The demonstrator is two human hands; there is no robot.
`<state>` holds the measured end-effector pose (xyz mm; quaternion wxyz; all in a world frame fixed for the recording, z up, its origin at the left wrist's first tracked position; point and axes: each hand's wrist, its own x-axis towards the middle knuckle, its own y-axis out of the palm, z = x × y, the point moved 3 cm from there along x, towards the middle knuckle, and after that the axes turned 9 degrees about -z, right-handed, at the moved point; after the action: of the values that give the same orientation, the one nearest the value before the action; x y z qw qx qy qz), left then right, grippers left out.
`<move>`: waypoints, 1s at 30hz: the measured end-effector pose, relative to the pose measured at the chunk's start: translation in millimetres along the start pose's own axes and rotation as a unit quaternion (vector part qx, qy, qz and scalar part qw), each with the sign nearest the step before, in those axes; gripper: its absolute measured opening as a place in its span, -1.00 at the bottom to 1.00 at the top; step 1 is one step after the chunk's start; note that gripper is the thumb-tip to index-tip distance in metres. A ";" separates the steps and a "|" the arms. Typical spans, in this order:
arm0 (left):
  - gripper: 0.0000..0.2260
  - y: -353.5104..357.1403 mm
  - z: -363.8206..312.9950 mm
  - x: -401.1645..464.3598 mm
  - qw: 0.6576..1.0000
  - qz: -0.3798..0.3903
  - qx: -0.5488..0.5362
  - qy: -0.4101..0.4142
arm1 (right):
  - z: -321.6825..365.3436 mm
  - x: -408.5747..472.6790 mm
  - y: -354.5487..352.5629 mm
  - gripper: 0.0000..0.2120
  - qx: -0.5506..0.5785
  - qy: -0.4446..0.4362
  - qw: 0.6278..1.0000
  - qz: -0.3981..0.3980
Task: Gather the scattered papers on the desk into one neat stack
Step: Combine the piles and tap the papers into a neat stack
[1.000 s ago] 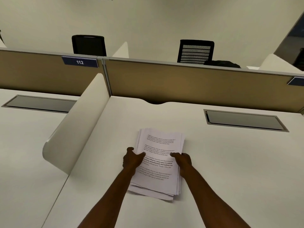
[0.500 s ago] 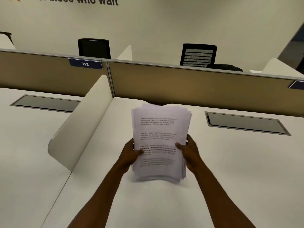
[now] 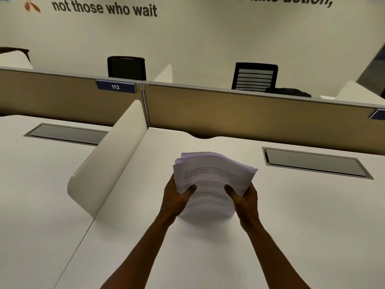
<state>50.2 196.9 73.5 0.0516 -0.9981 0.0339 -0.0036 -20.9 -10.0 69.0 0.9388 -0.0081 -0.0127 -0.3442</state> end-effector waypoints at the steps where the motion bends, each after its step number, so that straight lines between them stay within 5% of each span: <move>1: -0.50 3.2 -1.3 -0.5 1.000 0.004 0.005 0.002 | -0.3 0.1 1.5 -0.48 0.011 0.005 1.000 -0.006; 10: -0.45 2.1 -20.4 3.6 0.997 -0.050 -0.032 0.057 | 28.2 6.1 0.4 -0.41 0.087 -0.021 0.996 -0.018; 15: -0.60 15.3 -43.3 1.8 0.993 -0.105 -0.051 0.024 | 39.2 7.5 16.3 -0.13 0.087 -0.010 0.995 -0.038; 20: -0.39 21.9 -67.5 3.8 0.968 -0.248 -0.032 -0.028 | 46.1 12.8 26.0 -0.32 0.024 0.026 0.988 -0.149; 26: -0.67 26.5 -68.2 16.1 0.962 -0.269 -0.015 -0.043 | 49.0 17.9 22.0 -0.58 0.007 -0.003 0.987 -0.162; 30: -0.81 24.9 -68.0 15.1 0.965 -0.259 -0.038 -0.012 | 52.5 20.1 22.1 -0.59 0.012 -0.027 0.989 -0.143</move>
<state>62.8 164.2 138.6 0.0109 -0.9740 -0.2262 -0.0037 7.8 -4.8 122.0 0.8792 -0.0041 -0.0438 -0.4744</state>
